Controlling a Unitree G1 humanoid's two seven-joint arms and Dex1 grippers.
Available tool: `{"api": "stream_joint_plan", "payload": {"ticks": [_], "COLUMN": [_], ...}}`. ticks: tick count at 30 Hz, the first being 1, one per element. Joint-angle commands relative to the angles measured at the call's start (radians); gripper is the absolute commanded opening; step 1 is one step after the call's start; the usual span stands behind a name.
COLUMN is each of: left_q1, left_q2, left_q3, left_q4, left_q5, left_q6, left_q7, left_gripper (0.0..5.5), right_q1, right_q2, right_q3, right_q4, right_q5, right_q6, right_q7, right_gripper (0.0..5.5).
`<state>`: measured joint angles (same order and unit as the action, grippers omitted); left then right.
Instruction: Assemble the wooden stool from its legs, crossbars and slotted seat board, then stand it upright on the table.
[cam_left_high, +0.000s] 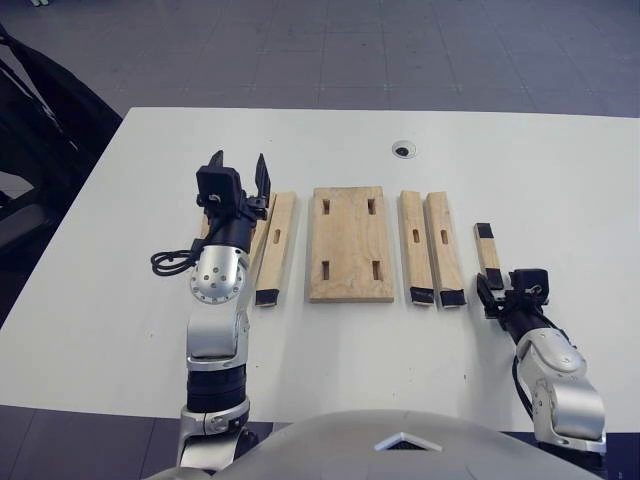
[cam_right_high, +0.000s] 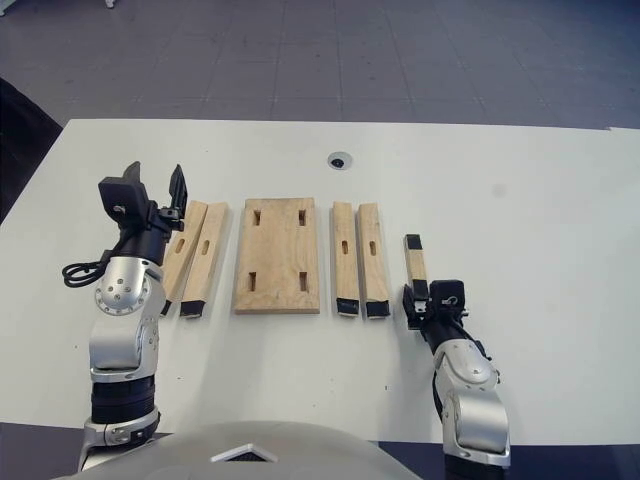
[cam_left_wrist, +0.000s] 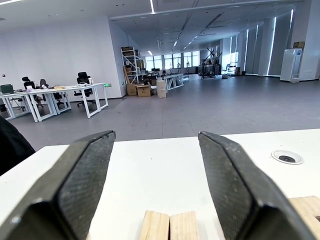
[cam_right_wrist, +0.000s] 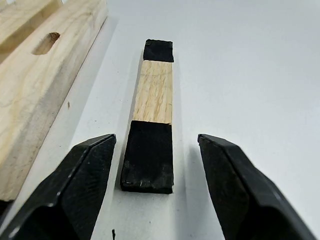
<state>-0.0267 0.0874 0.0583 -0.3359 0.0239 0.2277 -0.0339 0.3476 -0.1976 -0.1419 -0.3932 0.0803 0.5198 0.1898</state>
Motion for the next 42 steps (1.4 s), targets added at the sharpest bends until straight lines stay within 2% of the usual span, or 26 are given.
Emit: {"api": "stream_joint_plan", "payload": {"ticks": [1,8,11,14,15,17,19,24,28,34,42], "left_q1": [0.007,0.005,-0.003,-0.025,-0.044,-0.104,-0.143,-0.210,-0.276,-0.322,-0.330], "left_q2": [-0.001,-0.001,0.006,0.017,0.011,-0.064,-0.091,-0.013,0.044,0.049,0.051], "left_q3": [-0.003,-0.002,0.000,0.018,0.040,0.141,0.210,0.333,0.361,0.317,0.261], "left_q4": [-0.009,-0.010,-0.008,-0.020,-0.025,-0.025,-0.029,-0.017,0.054,0.118,0.157], "left_q5": [-0.001,-0.004,-0.006,-0.035,-0.086,-0.363,-0.598,-1.103,-1.392,-1.481,-1.479], "left_q6": [0.014,0.017,0.020,0.056,0.101,0.288,0.435,0.731,0.824,0.787,0.743], "left_q7": [0.004,0.003,-0.004,-0.021,-0.036,-0.059,-0.083,-0.090,-0.043,0.057,0.063], "left_gripper": [3.07,3.07,3.07,3.07,3.07,3.07,3.07,3.07,3.07,3.07,3.07], "right_q1": [0.001,0.006,-0.029,-0.160,-0.238,-0.375,-0.445,-0.605,-0.698,-0.666,-0.610], "right_q2": [0.000,0.000,-0.005,-0.024,-0.035,-0.061,-0.092,-0.110,-0.072,-0.027,-0.026], "right_q3": [0.020,0.022,0.007,-0.027,-0.033,-0.008,0.052,0.159,0.235,0.338,0.411], "right_q4": [0.003,-0.019,-0.048,-0.096,-0.106,-0.101,-0.060,0.102,0.233,0.299,0.217], "right_q5": [0.010,-0.008,-0.022,-0.020,-0.007,0.019,0.041,0.068,0.059,-0.010,-0.029], "right_q6": [0.058,0.061,0.044,0.070,0.082,0.083,0.044,-0.170,-0.339,-0.504,-0.548], "right_q7": [0.002,-0.025,-0.053,-0.083,-0.081,-0.035,0.056,0.255,0.337,0.338,0.356], "right_gripper": [2.52,1.34,1.29,1.29,1.29,1.29,1.29,1.29,1.29,1.29,1.29]}}
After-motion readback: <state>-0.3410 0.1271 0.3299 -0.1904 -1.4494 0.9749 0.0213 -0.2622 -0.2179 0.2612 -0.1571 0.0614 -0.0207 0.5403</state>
